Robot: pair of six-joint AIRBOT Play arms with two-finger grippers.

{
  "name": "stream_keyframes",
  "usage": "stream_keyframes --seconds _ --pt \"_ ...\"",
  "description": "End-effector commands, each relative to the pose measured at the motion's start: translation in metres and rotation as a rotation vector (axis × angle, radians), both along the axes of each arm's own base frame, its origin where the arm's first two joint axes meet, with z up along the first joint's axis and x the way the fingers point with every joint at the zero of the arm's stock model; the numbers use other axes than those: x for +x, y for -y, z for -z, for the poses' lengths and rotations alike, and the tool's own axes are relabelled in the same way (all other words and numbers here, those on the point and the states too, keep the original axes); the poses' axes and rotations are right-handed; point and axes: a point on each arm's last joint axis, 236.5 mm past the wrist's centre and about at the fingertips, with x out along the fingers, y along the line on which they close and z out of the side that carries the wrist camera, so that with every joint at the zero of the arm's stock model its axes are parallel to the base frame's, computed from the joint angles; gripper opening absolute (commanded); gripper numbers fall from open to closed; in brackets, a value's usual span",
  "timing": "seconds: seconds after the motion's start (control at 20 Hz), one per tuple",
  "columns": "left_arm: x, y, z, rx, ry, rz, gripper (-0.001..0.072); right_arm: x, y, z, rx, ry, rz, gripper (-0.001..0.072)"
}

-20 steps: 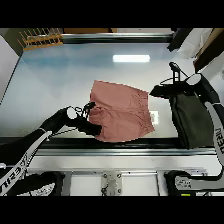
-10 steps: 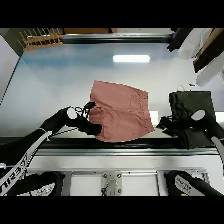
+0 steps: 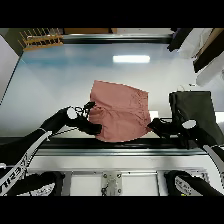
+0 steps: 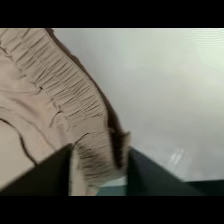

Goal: Fold the clothes and pants, and hang the long-sleeved shirts on hangers.

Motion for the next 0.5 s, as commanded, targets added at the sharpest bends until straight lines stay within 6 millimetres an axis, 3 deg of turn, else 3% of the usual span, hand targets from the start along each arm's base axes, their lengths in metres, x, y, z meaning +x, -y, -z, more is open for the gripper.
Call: stream_keyframes --seconds 0.0,0.1,0.2,0.3,0.35,0.45 --pt "0.0 0.0 0.0 0.001 0.001 0.001 0.0006 0.007 -0.008 -0.006 -0.023 0.073 -0.087 0.0012" --pt "0.002 -0.002 -0.007 0.0 0.011 0.004 0.0006 0.015 -0.013 -0.025 -0.045 0.154 -0.197 0.0008" --pt "0.024 -0.016 -0.04 0.017 0.087 -0.025 0.0005 0.033 -0.013 -0.072 -0.098 0.277 -0.3 0.0007" --pt "0.057 -0.028 -0.115 -0.028 0.244 -0.07 0.0005 0.051 -0.015 -0.15 -0.16 0.437 -0.396 0.0007" --pt "0.072 -0.032 -0.165 -0.073 0.339 -0.119 0.0006 0.053 -0.019 -0.192 -0.175 0.518 -0.431 0.0007" --pt "0.08 -0.04 -0.267 -0.154 0.548 -0.186 0.0006 0.045 -0.028 -0.278 -0.207 0.691 -0.481 0.0007"
